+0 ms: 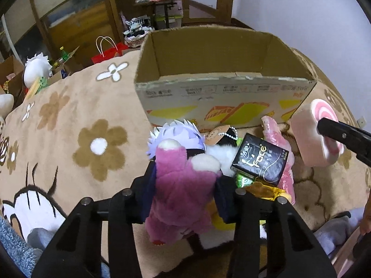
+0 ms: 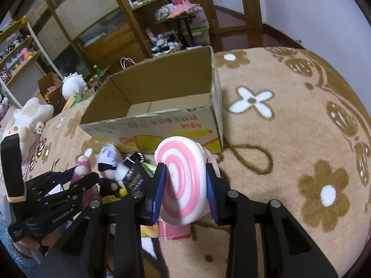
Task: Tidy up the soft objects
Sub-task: 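Lift the pink bunny with the left tool while the right tool lifts the lollipop cushion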
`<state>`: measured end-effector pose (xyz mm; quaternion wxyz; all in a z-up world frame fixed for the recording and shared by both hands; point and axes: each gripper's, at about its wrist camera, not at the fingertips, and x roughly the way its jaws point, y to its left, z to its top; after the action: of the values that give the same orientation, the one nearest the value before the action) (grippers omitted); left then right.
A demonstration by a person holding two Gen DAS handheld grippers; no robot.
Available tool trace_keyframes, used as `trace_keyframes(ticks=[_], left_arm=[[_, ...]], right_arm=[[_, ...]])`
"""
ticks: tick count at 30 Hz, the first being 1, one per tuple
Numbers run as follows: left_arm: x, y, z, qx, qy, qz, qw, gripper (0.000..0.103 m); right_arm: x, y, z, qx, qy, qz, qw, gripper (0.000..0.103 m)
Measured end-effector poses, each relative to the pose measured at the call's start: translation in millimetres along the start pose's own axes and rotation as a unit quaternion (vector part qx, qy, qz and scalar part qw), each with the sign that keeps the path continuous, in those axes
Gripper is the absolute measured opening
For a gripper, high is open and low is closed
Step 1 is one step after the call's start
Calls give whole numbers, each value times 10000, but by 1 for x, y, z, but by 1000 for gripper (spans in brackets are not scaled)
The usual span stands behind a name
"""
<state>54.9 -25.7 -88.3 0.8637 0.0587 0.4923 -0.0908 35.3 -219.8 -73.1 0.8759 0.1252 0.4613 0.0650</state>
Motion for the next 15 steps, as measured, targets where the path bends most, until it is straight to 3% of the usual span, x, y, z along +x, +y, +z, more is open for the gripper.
trace_keyframes(ticks=[10, 15], left_arm=[[-46, 7, -1, -67, -621, -207, 9978, 42], [-69, 10, 1, -8, -1046, -100, 9945, 42]], right_arm=[[-39, 14, -3, -204, -551, 43, 9983, 35], [-55, 13, -3, -136, -957, -47, 9953, 35]])
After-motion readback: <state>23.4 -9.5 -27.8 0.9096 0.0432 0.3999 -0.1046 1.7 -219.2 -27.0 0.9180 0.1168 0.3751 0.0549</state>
